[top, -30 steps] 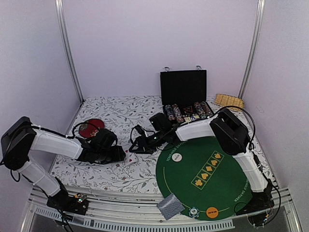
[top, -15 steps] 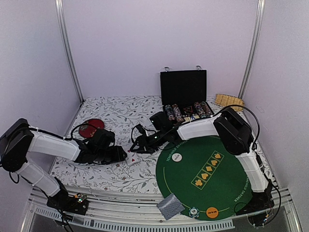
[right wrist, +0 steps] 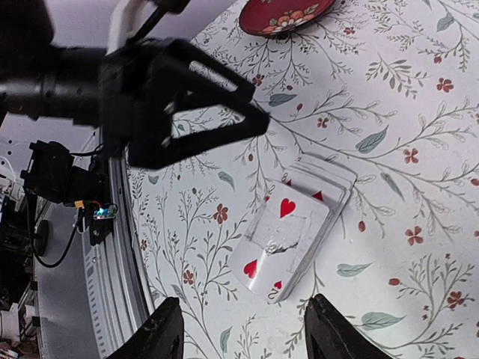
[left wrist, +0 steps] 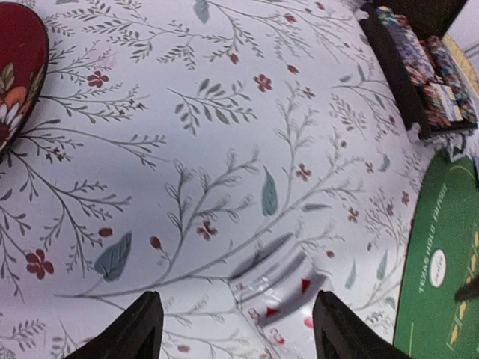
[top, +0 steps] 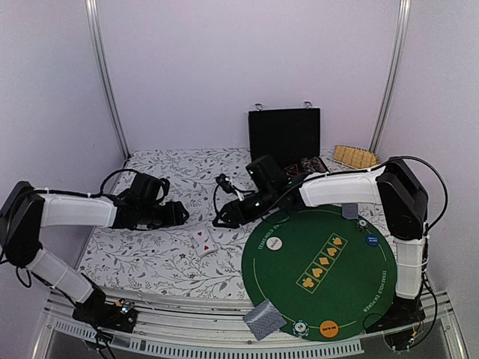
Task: Distribute texas hold em gaming equipment
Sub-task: Adjust the face-down deck piles at the center of the board.
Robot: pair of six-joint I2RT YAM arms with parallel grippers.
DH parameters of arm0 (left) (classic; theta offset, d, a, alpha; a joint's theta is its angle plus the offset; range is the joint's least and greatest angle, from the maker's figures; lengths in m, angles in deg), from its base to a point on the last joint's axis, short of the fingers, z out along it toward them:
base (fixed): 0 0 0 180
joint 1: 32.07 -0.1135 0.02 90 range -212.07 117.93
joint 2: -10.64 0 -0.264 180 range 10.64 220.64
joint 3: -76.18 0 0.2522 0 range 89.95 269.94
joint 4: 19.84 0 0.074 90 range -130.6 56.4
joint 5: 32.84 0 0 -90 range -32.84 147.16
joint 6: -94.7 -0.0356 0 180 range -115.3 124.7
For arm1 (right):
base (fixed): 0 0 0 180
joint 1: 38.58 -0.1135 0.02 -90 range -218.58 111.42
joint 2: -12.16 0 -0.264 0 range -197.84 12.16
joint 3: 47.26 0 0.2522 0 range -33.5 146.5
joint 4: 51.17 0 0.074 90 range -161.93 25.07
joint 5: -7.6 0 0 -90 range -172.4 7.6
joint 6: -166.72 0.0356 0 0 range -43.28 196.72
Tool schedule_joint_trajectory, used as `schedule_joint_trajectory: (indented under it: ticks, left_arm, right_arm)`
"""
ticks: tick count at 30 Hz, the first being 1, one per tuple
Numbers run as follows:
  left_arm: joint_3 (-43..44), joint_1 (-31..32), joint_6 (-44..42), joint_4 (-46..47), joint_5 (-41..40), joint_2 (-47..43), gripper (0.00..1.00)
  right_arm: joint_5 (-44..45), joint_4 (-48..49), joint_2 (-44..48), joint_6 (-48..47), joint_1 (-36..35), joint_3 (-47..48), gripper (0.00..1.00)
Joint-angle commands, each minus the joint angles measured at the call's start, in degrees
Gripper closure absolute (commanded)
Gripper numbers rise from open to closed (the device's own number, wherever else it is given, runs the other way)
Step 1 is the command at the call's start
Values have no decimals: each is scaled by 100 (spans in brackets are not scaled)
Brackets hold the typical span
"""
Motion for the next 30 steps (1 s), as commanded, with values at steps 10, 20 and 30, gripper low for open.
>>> schedule_joint_trajectory:
  ticks: [10, 20, 30]
  left_arm:
    - [1074, -290, -1228, -82, 726, 1701, 25]
    - [832, -268, -1219, 175, 1018, 1860, 30]
    - [410, -217, -1056, 479, 1196, 1654, 34]
  right_arm:
    - [543, 4107, 400, 4753, -736, -2861, 44]
    - [1120, 4736, -417, 6511, -1069, -2645, 45]
    - [1275, 4753, -1075, 7118, -953, -2237, 44]
